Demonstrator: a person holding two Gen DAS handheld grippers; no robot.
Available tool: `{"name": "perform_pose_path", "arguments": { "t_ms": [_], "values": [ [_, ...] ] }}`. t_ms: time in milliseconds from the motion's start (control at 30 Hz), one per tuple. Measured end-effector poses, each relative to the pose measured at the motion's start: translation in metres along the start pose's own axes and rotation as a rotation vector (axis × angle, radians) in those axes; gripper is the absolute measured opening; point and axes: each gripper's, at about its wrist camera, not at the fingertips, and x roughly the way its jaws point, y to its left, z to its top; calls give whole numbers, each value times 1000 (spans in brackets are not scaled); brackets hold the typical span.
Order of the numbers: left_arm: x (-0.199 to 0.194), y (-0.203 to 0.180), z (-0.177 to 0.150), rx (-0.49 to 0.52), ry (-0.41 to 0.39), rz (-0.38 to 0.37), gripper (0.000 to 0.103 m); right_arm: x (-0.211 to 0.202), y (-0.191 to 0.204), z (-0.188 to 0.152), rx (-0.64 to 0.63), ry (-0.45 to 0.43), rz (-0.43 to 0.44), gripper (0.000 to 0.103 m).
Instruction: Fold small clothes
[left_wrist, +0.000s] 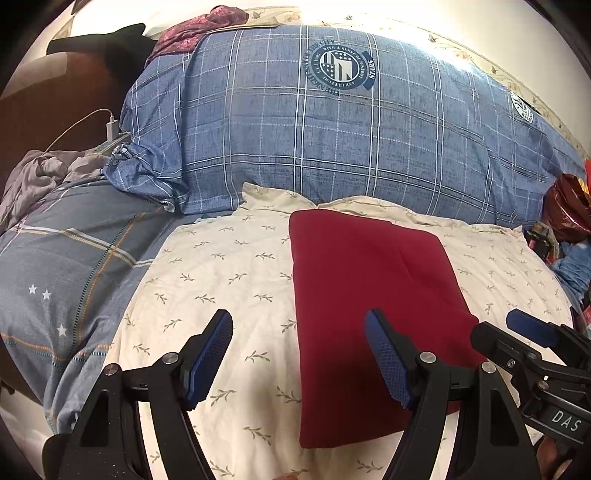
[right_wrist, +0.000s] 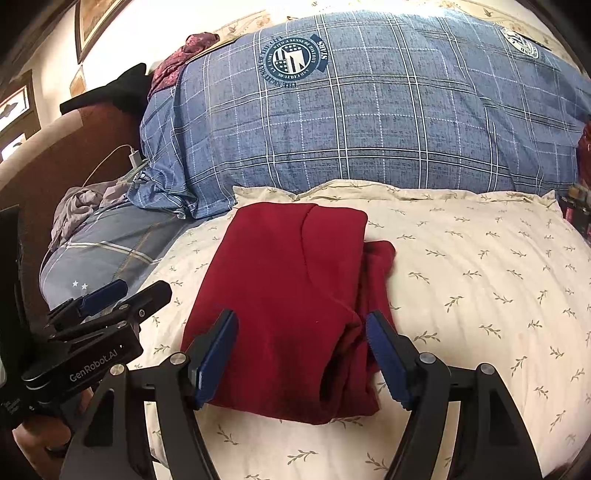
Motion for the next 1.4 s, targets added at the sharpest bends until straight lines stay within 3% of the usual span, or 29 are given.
{"name": "perform_pose_path", "arguments": {
  "t_ms": [1400],
  "values": [
    [39, -4, 1, 12, 57, -3, 72, 31, 6, -6, 9, 76, 21, 74]
  ]
}}
